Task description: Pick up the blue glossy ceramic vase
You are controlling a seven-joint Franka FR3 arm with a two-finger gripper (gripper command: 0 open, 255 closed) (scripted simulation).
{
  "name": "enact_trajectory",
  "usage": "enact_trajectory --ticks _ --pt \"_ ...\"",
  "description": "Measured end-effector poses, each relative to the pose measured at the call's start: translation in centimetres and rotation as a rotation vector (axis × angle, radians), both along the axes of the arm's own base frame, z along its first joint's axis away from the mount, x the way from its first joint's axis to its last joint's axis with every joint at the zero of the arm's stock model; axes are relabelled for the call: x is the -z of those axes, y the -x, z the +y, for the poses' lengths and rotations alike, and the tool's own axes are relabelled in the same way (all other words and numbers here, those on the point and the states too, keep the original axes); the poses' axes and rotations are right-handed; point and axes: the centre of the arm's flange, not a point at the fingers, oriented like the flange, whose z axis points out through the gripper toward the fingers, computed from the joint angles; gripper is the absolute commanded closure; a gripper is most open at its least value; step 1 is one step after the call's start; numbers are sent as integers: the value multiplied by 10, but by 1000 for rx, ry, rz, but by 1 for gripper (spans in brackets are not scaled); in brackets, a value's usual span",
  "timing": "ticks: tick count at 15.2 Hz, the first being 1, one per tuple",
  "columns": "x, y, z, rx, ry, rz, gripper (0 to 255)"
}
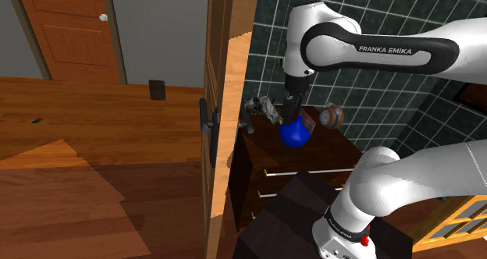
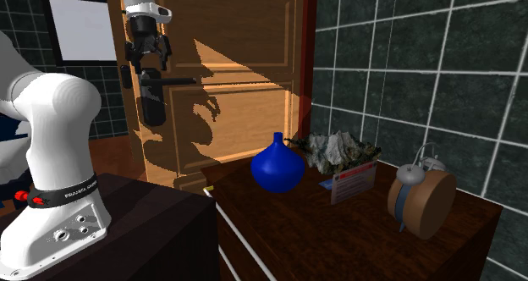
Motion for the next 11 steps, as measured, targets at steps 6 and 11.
enact_trajectory --ticks 6,11 --pt "19 -15 -48 5 -4 -3 0" --pt "45 -29 -109 9 -10 -7 0"
